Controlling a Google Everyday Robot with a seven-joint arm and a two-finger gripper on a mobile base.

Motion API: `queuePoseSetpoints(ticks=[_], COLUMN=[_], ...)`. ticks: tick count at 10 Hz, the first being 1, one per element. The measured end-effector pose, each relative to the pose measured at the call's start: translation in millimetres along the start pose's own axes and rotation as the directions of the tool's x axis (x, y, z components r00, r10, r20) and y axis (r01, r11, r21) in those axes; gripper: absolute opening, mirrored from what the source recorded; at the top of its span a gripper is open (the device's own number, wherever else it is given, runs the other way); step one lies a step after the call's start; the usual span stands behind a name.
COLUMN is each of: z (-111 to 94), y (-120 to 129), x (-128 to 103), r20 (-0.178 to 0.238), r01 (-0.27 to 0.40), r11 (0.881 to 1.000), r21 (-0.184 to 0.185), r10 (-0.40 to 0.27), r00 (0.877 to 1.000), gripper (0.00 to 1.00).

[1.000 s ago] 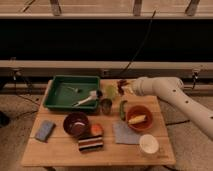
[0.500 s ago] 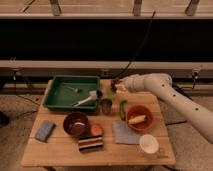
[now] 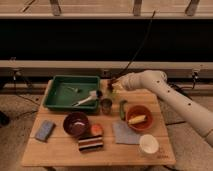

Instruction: Place grapes in plastic cup

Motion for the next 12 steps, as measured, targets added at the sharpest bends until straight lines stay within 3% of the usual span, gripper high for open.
queuePoseSetpoints(ticks=[2,6,12], z=[4.2,8.6,13.0], y=[-6.0,-22.8,-23.4], x=[2.7,13.4,14.3], r20=[-0.005,-0.013,0.000], r01=[-0.003,-0.032,-0.035], r11=[1.000,0.999,0.999], r21=[0.005,0.027,0.022], r10=[0.003,0.032,0.035], r00=[1.000,0.999,0.999], gripper=[0.62,0.62,0.62])
